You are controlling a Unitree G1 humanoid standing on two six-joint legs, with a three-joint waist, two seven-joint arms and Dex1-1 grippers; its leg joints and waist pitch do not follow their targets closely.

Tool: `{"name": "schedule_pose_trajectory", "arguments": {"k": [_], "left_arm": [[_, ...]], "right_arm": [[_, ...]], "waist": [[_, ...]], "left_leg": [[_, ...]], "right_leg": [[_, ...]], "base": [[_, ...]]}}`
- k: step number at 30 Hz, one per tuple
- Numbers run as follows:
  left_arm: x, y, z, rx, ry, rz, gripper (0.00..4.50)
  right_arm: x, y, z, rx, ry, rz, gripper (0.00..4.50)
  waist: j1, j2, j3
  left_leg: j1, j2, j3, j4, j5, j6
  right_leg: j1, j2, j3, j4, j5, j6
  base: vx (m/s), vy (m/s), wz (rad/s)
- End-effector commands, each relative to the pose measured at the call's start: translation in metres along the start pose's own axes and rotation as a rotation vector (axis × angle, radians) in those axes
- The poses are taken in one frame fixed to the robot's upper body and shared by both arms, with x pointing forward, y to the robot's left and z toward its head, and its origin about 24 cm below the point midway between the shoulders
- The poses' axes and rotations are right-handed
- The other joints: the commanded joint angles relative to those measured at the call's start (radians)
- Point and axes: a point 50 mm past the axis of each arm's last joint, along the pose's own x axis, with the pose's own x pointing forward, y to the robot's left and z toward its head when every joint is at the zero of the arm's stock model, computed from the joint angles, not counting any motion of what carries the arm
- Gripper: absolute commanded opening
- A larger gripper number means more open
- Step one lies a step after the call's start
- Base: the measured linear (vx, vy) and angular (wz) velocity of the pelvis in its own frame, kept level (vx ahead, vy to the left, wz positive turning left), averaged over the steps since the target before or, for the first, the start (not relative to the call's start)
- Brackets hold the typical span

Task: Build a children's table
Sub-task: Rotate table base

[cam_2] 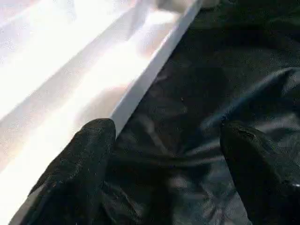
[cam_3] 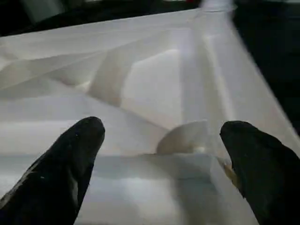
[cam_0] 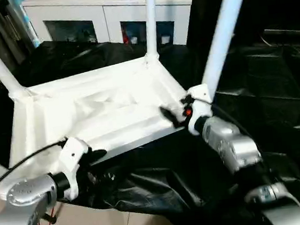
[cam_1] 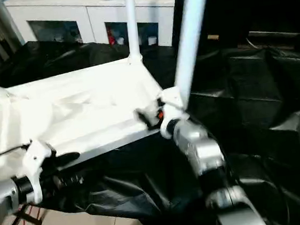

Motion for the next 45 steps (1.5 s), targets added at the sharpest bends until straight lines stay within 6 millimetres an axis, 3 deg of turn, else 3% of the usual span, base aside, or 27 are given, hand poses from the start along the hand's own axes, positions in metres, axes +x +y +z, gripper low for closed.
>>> {"name": "schedule_pose_trajectory", "arguments": {"k": [1, 2, 3, 9, 20, 21, 22, 25, 26, 28, 29, 30, 32, 36, 41, 45], "left_arm": [[0.001, -0.001, -0.008, -0.006, 0.052, -0.001, 4.34], [0.002, -0.002, -0.011, -0.007, 0.067, -0.006, 4.34], [0.004, -0.003, -0.014, -0.010, 0.081, -0.010, 4.35], [0.012, 0.001, -0.016, -0.004, 0.078, 0.031, 4.45], [0.018, 0.014, -0.010, 0.032, 0.036, 0.138, 4.45], [0.018, 0.015, -0.009, 0.034, 0.025, 0.145, 4.45], [0.017, 0.015, -0.008, 0.035, 0.022, 0.146, 4.45], [0.014, 0.017, -0.006, 0.040, 0.009, 0.147, 4.45], [0.013, 0.017, -0.006, 0.039, 0.005, 0.151, 4.45], [0.010, 0.018, -0.007, 0.037, -0.006, 0.160, 4.45], [0.008, 0.019, -0.008, 0.037, -0.011, 0.168, 4.45], [0.004, 0.019, -0.008, 0.032, -0.029, 0.165, 4.45], [-0.003, 0.019, -0.007, 0.020, -0.072, 0.161, 4.45], [-0.022, 0.012, -0.010, -0.034, -0.160, 0.101, 4.45], [-0.039, 0.012, -0.018, -0.103, -0.213, 0.076, 4.45], [-0.054, 0.017, -0.022, -0.165, -0.269, 0.104, 4.45]], "right_arm": [[-0.003, -0.025, 0.002, 0.037, -0.002, -0.149, 4.50], [-0.004, -0.030, 0.002, 0.043, -0.004, -0.178, 4.50], [-0.004, -0.035, 0.003, 0.044, -0.006, -0.205, 4.50], [-0.004, -0.047, 0.005, 0.042, -0.012, -0.256, 4.50], [-0.011, -0.068, 0.010, 0.020, -0.025, -0.333, 4.50], [-0.013, -0.072, 0.010, 0.017, -0.030, -0.343, 4.50], [-0.014, -0.073, 0.011, 0.016, -0.031, -0.348, 4.50], [-0.021, -0.085, 0.011, 0.011, -0.036, -0.387, 4.50], [-0.023, -0.088, 0.011, 0.008, -0.037, -0.395, 4.50], [-0.026, -0.093, 0.011, -0.002, -0.035, -0.411, 4.50], [-0.028, -0.096, 0.010, -0.007, -0.036, -0.424, 4.50], [-0.031, -0.100, 0.011, -0.005, -0.038, -0.439, 4.50], [-0.035, -0.106, 0.012, -0.005, -0.046, -0.457, 4.50], [-0.039, -0.111, 0.015, -0.020, -0.063, -0.457, 4.50], [-0.038, -0.101, 0.018, -0.068, -0.085, -0.368, 4.50], [-0.043, -0.083, 0.015, -0.150, -0.082, -0.201, 4.50]], "waist": [[-0.005, 0.011, -0.058], [-0.003, 0.012, -0.058], [-0.002, 0.018, -0.057], [-0.004, 0.014, -0.061], [-0.001, 0.015, -0.063], [-0.002, 0.013, -0.063], [-0.002, 0.020, -0.063], [-0.001, 0.018, -0.065], [-0.001, 0.017, -0.065], [0.000, 0.032, -0.064], [-0.002, 0.028, -0.064], [-0.001, 0.035, -0.065], [-0.002, 0.033, -0.064], [-0.001, 0.039, -0.063], [-0.004, 0.039, -0.057], [-0.004, 0.036, -0.057]], "left_leg": [[0.022, 0.044, -0.020, -0.073, -0.195, -0.023], [0.023, 0.045, -0.019, -0.072, -0.196, -0.024], [0.026, 0.044, -0.018, -0.072, -0.211, -0.029], [0.017, 0.041, -0.020, -0.070, -0.199, -0.028], [0.022, 0.043, -0.018, -0.065, -0.205, -0.017], [0.019, 0.042, -0.019, -0.064, -0.203, -0.016], [0.021, 0.042, -0.019, -0.064, -0.206, -0.018], [0.018, 0.040, -0.019, -0.062, -0.194, -0.012], [0.018, 0.041, -0.019, -0.061, -0.192, -0.010], [0.016, 0.039, -0.022, -0.061, -0.200, -0.013], [0.016, 0.040, -0.020, -0.062, -0.204, -0.012], [0.017, 0.038, -0.021, -0.060, -0.210, -0.014], [0.016, 0.038, -0.020, -0.059, -0.217, -0.010], [0.012, 0.038, -0.021, -0.059, -0.221, 0.006], [0.013, 0.038, -0.020, -0.062, -0.258, 0.015], [0.012, 0.042, -0.021, -0.065, -0.256, 0.020]], "right_leg": [[0.034, -0.057, 0.053, -0.065, -0.131, -0.193], [0.033, -0.057, 0.054, -0.065, -0.131, -0.193], [0.030, -0.054, 0.053, -0.067, -0.134, -0.191], [0.041, -0.055, 0.051, -0.061, -0.096, -0.191], [0.038, -0.054, 0.050, -0.063, -0.105, -0.201], [0.040, -0.054, 0.050, -0.061, -0.099, -0.204], [0.039, -0.053, 0.049, -0.063, -0.096, -0.203], [0.042, -0.053, 0.049, -0.060, -0.076, -0.209], [0.042, -0.054, 0.049, -0.059, -0.075, -0.211], [0.044, -0.053, 0.046, -0.060, -0.073, -0.214], [0.044, -0.052, 0.046, -0.062, -0.073, -0.214], [0.044, -0.053, 0.045, -0.061, -0.072, -0.218], [0.045, -0.052, 0.044, -0.062, -0.073, -0.226], [0.045, -0.053, 0.043, -0.064, -0.102, -0.231], [0.041, -0.053, 0.044, -0.074, -0.195, -0.210], [0.041, -0.051, 0.045, -0.074, -0.202, -0.191]], "base": [[0.000, 0.000, 0.00], [0.000, 0.000, 0.00], [0.000, 0.000, 0.00], [0.000, 0.000, 0.00], [0.000, 0.000, 0.00], [0.000, 0.000, 0.00], [0.000, 0.000, 0.00], [0.000, 0.000, 0.00], [0.000, 0.000, 0.00], [0.000, 0.000, 0.00], [0.000, 0.000, 0.00], [0.000, 0.000, 0.00], [0.000, 0.000, 0.00], [0.000, 0.000, 0.00], [0.000, 0.000, 0.00], [0.000, 0.000, 0.00]]}}
